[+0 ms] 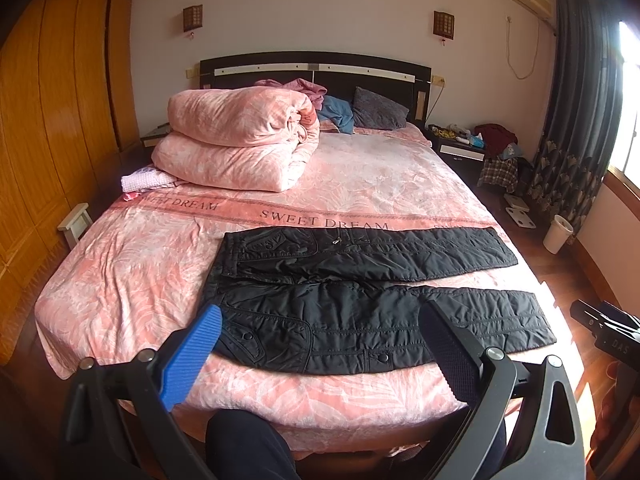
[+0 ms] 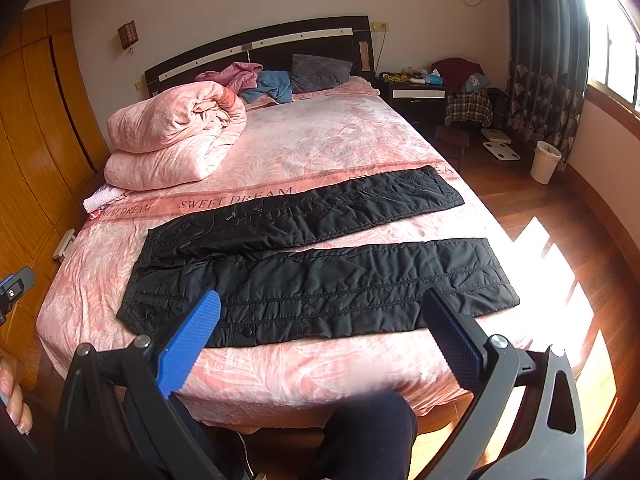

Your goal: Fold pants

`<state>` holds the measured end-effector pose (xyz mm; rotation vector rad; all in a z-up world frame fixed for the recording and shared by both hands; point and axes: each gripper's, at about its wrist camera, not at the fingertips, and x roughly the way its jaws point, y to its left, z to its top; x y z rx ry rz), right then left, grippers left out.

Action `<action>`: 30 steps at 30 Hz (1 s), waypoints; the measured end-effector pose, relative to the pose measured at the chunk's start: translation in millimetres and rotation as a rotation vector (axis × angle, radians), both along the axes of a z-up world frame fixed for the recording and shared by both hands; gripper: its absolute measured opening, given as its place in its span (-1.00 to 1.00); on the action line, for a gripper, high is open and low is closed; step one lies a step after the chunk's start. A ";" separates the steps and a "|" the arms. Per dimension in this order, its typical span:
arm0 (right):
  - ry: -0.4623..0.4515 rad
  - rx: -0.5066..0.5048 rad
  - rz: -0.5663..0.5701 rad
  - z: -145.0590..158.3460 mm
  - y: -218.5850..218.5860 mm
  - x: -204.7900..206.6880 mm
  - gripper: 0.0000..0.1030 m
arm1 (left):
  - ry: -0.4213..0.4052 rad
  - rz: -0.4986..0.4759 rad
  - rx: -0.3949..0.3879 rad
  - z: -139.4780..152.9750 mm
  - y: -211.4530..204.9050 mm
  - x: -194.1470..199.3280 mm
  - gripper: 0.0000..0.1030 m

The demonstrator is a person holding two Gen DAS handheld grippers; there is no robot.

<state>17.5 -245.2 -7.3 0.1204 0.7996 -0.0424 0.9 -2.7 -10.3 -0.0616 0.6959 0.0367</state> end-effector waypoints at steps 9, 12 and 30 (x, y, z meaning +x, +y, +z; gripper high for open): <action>0.005 0.003 0.002 -1.7 1.8 1.7 0.96 | 0.009 -0.003 -0.016 -2.6 5.9 3.7 0.93; 0.031 0.036 0.020 -13.6 -2.7 9.6 0.96 | 0.059 -0.033 -0.084 -24.4 24.0 21.0 0.93; 0.373 0.461 -0.232 -234.1 -173.0 64.2 0.95 | 0.526 0.290 -0.745 -315.7 303.2 159.7 0.93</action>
